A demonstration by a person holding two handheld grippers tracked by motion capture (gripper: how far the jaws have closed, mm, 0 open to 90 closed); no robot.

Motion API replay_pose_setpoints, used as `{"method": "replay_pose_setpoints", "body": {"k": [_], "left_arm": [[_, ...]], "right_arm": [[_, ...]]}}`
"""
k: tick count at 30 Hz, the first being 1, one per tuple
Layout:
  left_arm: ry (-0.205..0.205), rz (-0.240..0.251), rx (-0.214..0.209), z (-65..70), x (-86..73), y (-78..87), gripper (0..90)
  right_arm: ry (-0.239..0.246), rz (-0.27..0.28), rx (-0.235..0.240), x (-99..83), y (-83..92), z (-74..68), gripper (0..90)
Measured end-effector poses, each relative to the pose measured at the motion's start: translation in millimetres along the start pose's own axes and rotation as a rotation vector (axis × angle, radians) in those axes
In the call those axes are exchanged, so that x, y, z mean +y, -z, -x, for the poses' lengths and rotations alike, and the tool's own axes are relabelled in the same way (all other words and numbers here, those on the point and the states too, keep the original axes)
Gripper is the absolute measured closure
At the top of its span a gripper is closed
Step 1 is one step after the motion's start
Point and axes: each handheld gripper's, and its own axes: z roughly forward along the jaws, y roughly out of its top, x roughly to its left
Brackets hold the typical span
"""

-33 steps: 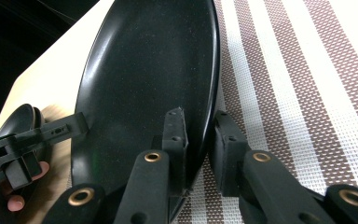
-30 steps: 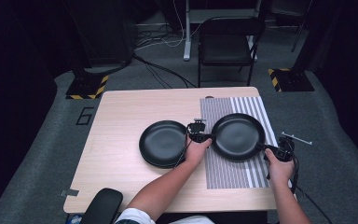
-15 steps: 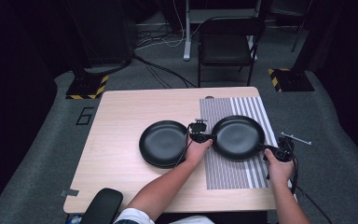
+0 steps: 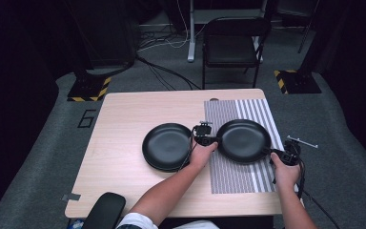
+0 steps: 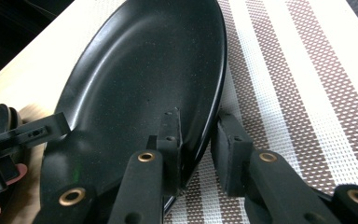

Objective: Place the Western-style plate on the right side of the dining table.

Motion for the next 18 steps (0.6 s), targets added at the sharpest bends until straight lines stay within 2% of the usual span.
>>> {"method": "replay_pose_setpoints", "body": {"k": [3,8,18], "left_arm": [[-0.002,0.005,-0.006,0.3,0.1,-0.2,66.6],[-0.01,0.007,-0.011,2.5,0.5,-0.7,63.3],[-0.031,0.009,-0.006,3.8,0.4,-0.8,62.3]], "right_arm": [[0.002,-0.005,-0.018,-1.1,-1.3,1.5,72.9],[0.062,-0.02,-0.082,-2.9,-2.1,1.4,71.4],[0.117,0.007,-0.098,-3.7,1.3,1.5,71.3]]}}
